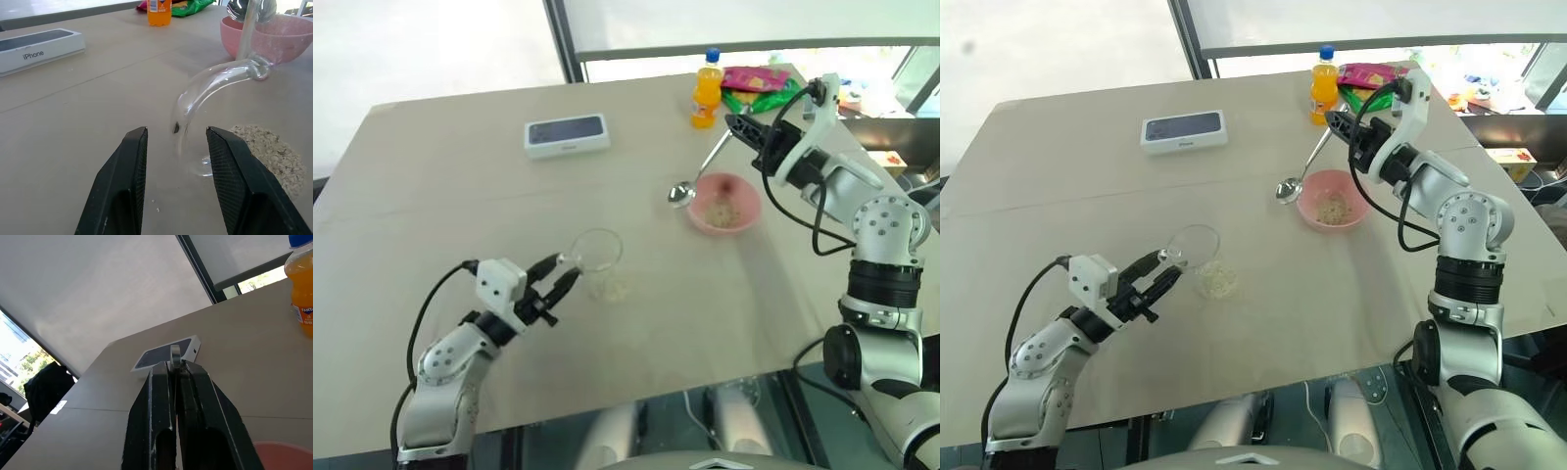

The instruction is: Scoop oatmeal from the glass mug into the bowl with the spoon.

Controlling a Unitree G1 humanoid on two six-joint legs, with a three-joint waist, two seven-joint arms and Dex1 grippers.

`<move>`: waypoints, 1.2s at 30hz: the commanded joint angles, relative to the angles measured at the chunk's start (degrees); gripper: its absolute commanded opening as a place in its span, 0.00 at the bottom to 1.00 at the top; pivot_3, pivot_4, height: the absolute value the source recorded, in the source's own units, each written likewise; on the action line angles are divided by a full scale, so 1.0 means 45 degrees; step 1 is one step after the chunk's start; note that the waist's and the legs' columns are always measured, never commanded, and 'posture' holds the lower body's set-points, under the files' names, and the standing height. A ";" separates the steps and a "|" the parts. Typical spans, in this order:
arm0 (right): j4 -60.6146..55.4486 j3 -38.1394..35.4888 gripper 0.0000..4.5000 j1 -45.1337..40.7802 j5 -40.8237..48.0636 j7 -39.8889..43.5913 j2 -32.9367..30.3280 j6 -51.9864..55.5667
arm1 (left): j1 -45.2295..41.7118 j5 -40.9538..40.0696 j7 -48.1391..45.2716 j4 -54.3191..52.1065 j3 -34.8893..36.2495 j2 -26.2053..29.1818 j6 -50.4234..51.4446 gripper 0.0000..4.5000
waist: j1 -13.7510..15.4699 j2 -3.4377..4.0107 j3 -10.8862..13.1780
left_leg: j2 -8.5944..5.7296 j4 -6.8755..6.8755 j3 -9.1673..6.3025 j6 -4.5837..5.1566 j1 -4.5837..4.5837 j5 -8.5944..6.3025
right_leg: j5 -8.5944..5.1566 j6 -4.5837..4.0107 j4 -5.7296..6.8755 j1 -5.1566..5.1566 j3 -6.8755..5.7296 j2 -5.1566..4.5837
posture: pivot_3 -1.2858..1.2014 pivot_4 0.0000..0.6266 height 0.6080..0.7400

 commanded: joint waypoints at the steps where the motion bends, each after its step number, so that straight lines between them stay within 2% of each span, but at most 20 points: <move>1: -0.0725 -0.0226 0.00 -0.0030 0.0198 -0.0013 -0.0059 -0.0023 | -0.0108 0.0035 -0.0033 0.0161 0.0161 0.0179 -0.0462 0.43 | 0.0001 0.0000 0.0000 | 0.0000 0.0000 -0.0001 0.0000 0.0000 0.0000 | 0.0000 0.0000 0.0001 0.0000 0.0000 0.0001 | 0.52 0.24 1.00; 13: -0.1138 -0.0184 0.00 0.0247 0.0269 -0.0206 0.0067 0.0092 | -0.1158 -0.0134 0.0230 0.0651 -0.0331 -0.0212 -0.0431 0.43 | -0.0005 0.0000 0.0000 | -0.0001 0.0001 -0.0002 -0.0002 -0.0001 0.0001 | 0.0000 0.0001 0.0000 0.0000 -0.0002 0.0001 | 0.52 0.24 1.00; 16: -0.1165 -0.0189 0.00 0.0288 0.0257 -0.0209 0.0058 0.0119 | -0.1282 -0.0164 0.0215 0.0782 -0.0335 -0.0189 -0.0486 0.26 | -0.0001 0.0000 0.0000 | -0.0001 0.0001 -0.0002 -0.0001 0.0000 0.0001 | 0.0000 0.0001 0.0002 0.0000 -0.0001 0.0000 | 0.52 0.24 1.00; 18: -0.1178 -0.0183 0.00 0.0314 0.0247 -0.0215 0.0068 0.0124 | -0.1356 -0.0141 0.0216 0.0874 -0.0361 -0.0173 -0.0515 0.06 | 0.0010 -0.0002 -0.0001 | -0.0001 0.0001 -0.0003 0.0000 0.0000 0.0000 | 0.0000 0.0001 0.0004 0.0000 -0.0003 0.0001 | 0.52 0.24 1.00; 19: -0.1188 -0.0177 0.00 0.0322 0.0246 -0.0219 0.0074 0.0128 | -0.1380 -0.0124 0.0220 0.0920 -0.0405 -0.0145 -0.0542 0.01 | 0.0017 -0.0002 -0.0003 | 0.0000 0.0002 -0.0005 0.0000 0.0001 0.0000 | 0.0000 0.0001 0.0004 0.0002 -0.0004 0.0000 | 0.52 0.24 1.00; 30: -0.1226 -0.0170 0.00 -0.0048 0.0319 -0.0378 0.0264 0.0132 | -0.1967 0.0095 0.0933 0.0993 -0.0774 -0.0244 -0.0090 0.01 | 0.0011 0.0003 -0.0004 | -0.0001 0.0006 -0.0003 0.0000 0.0006 0.0001 | 0.0001 0.0001 0.0012 0.0004 -0.0002 0.0002 | 0.52 0.24 1.00; 36: -0.1379 -0.0399 0.00 -0.1310 0.0749 -0.0700 0.0176 0.0292 | -0.4055 0.0794 0.1978 0.1843 -0.1102 -0.0212 0.0884 0.01 | 0.0012 0.0004 -0.0003 | -0.0006 0.0014 -0.0007 -0.0002 0.0006 0.0002 | 0.0001 0.0002 0.0028 0.0001 -0.0007 0.0006 | 0.52 0.24 1.00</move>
